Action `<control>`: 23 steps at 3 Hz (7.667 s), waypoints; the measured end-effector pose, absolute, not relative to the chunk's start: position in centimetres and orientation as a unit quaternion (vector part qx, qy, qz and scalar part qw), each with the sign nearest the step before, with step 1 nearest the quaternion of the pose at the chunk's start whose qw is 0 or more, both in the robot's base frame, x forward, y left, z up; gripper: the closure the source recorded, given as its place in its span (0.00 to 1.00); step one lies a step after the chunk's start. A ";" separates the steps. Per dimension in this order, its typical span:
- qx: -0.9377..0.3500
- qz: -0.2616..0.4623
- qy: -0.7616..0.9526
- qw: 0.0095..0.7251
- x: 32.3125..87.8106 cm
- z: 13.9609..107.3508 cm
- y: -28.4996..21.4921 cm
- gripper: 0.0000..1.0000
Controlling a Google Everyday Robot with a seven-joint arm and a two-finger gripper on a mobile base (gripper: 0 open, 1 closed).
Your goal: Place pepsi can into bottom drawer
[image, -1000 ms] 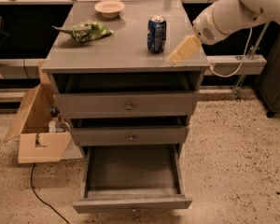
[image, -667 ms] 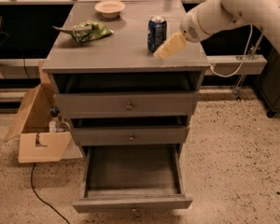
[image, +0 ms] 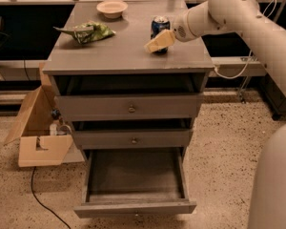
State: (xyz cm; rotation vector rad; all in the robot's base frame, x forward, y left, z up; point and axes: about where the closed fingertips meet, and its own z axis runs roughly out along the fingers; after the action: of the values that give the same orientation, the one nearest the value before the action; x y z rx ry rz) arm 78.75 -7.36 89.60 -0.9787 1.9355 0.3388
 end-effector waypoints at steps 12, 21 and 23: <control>-0.527 0.214 0.741 0.356 56.7 78.3 -9.1 1.00; -0.414 0.266 0.850 0.190 60.3 33.0 -3.5 1.00; -0.402 0.235 0.878 0.107 61.1 24.9 -2.7 1.00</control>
Offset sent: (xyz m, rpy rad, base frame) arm 0.0547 0.0277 0.0070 0.1917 -0.0377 -0.0419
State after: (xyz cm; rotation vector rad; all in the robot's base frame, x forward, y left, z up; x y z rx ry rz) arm 61.05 -2.69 24.91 -1.1846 2.5849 0.6913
